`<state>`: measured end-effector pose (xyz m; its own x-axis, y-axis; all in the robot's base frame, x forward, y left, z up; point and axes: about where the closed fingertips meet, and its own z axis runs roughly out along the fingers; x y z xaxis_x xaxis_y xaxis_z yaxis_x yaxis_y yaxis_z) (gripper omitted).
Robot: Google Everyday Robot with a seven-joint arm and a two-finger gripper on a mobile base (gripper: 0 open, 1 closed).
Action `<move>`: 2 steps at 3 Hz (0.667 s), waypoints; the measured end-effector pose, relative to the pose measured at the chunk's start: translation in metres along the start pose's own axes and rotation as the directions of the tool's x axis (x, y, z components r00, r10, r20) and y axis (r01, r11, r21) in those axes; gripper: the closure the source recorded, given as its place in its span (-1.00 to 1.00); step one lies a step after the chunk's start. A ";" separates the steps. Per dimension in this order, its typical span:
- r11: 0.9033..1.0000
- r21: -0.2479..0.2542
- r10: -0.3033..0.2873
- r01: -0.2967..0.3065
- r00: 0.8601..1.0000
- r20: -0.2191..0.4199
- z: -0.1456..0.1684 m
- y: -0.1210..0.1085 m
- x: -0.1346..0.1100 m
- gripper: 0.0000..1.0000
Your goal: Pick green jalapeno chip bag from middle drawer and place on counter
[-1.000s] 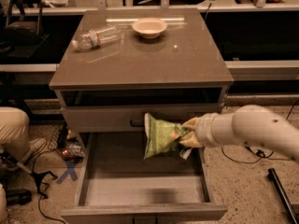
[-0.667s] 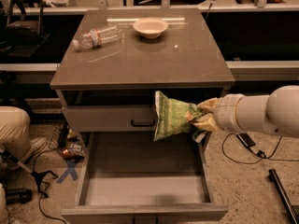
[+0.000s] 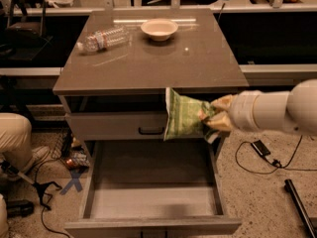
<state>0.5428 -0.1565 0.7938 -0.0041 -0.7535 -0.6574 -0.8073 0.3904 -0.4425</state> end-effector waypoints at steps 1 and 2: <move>1.000 0.018 -0.009 0.008 0.996 0.085 -0.008 -0.053 -0.041 1.00; 0.999 0.045 0.005 -0.011 0.992 0.129 -0.006 -0.105 -0.072 1.00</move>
Offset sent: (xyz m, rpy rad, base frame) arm 0.1480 0.0223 0.1516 0.1950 -0.0817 -0.0157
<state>0.6244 -0.1467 0.8916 0.0684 -0.6768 -0.7330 -0.7799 0.4219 -0.4623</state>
